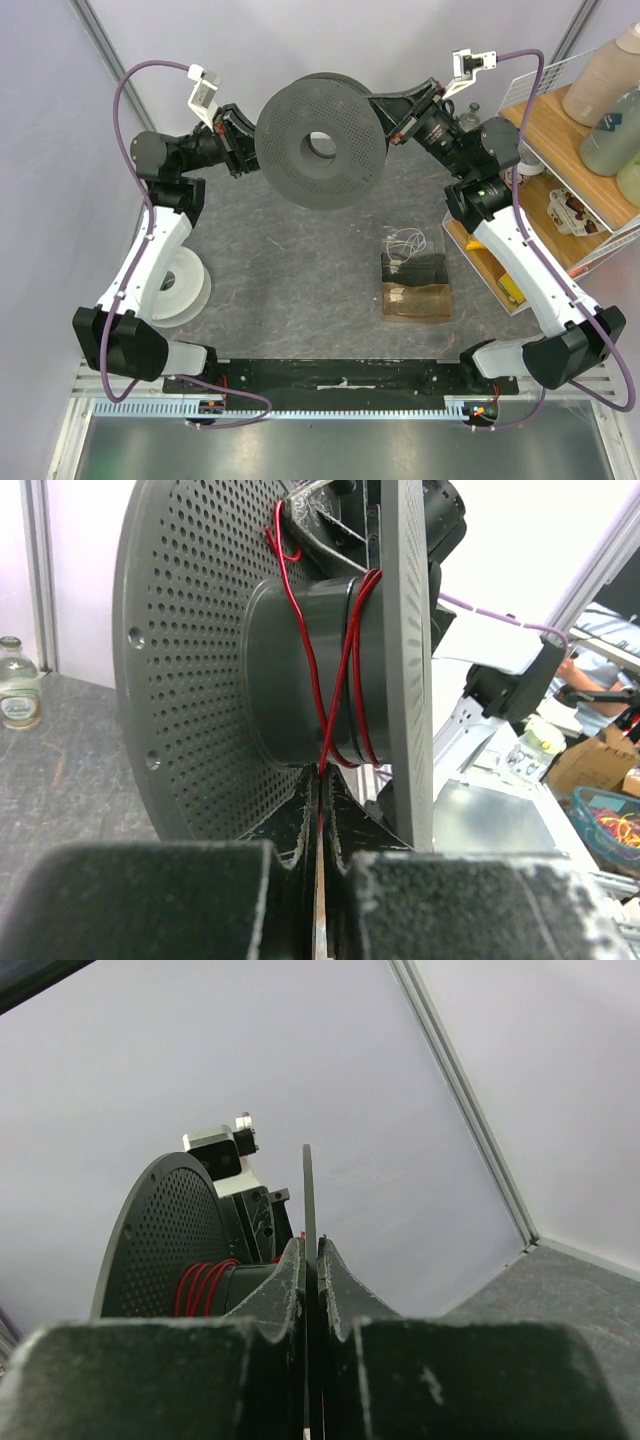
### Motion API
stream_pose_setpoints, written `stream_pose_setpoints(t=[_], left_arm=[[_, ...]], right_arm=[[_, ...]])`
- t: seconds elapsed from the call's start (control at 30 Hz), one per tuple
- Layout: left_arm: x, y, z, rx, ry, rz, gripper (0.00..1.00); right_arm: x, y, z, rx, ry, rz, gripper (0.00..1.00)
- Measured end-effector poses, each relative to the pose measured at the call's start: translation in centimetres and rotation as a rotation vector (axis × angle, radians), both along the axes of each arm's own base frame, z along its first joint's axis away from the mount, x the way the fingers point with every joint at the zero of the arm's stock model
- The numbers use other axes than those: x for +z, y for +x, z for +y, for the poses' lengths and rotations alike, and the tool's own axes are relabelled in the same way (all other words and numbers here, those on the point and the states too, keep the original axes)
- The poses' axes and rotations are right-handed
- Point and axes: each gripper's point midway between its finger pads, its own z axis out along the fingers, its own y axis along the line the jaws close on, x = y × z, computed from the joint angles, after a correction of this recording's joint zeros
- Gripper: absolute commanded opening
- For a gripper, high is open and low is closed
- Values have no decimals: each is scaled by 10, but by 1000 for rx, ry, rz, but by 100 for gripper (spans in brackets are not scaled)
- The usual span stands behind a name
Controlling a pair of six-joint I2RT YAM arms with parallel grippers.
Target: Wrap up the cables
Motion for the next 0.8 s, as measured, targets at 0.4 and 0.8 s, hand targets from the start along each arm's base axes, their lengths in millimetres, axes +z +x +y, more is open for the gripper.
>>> stream_pose_setpoints(t=[0.4,0.8], left_arm=[[10,-5,-15,-7,-91,47,2],[22,-31,-26,-60,-134,-46,2]], right_arm=[[19,0,0,-17,7,-83,0],[51,-24,-10,-23,73,-204,0]])
